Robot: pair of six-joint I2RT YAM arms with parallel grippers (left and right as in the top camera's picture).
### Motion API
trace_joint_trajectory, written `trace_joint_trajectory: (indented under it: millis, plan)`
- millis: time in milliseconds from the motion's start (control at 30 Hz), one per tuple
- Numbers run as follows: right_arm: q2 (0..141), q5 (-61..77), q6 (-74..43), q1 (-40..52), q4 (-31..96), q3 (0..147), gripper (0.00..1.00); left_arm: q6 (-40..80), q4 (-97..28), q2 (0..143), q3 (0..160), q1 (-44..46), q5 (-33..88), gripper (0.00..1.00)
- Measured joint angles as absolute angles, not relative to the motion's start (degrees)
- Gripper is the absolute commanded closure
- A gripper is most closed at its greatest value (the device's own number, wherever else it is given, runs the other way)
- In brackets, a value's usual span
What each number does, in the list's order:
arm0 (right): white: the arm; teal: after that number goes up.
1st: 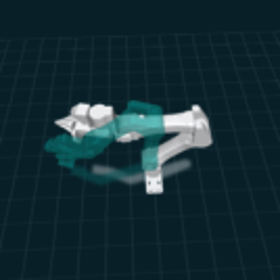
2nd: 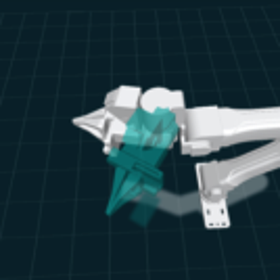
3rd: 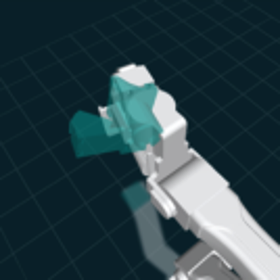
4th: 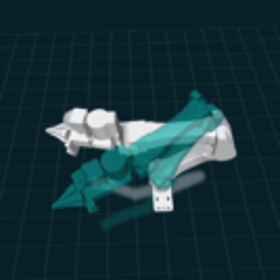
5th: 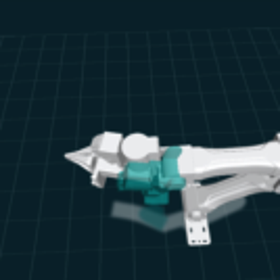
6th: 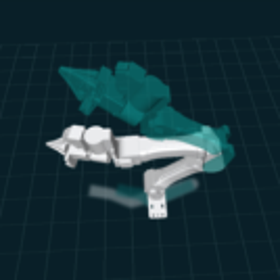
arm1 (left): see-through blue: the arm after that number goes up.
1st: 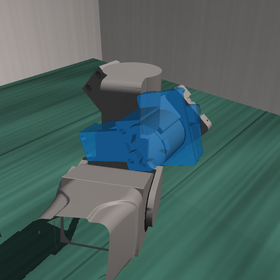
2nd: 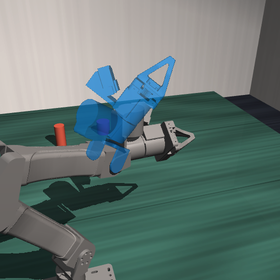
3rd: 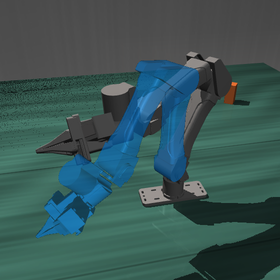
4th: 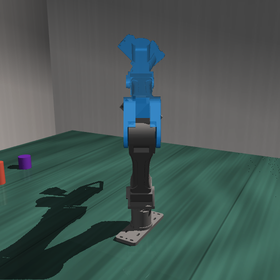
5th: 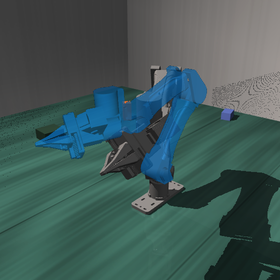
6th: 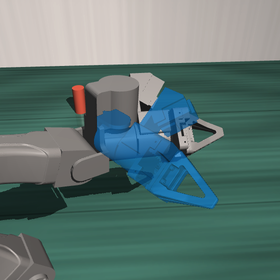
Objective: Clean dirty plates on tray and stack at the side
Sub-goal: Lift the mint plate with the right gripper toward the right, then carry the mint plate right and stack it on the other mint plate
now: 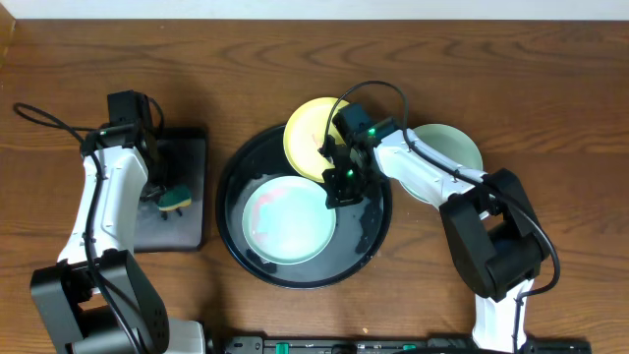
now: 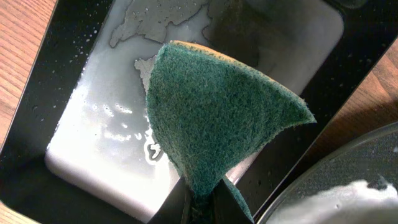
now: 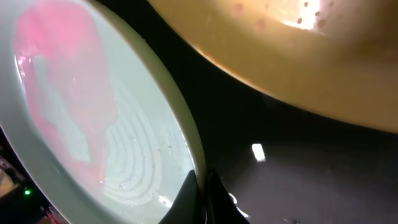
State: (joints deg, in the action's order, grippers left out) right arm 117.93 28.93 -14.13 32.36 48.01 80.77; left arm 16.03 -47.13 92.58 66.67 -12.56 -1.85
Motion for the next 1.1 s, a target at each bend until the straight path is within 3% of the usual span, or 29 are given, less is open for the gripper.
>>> trace_joint_trajectory:
  millis: [633,1100]
  plan:
    - [99.55,-2.26,-12.75,33.87,49.76,80.75,0.99,16.01,-47.13,92.58,66.67,-12.56,-1.85,0.93]
    - [98.94,-25.34,-10.55,47.09,49.87,80.75,0.99,16.03,-47.13,92.58,66.67,-12.56,-1.85,0.92]
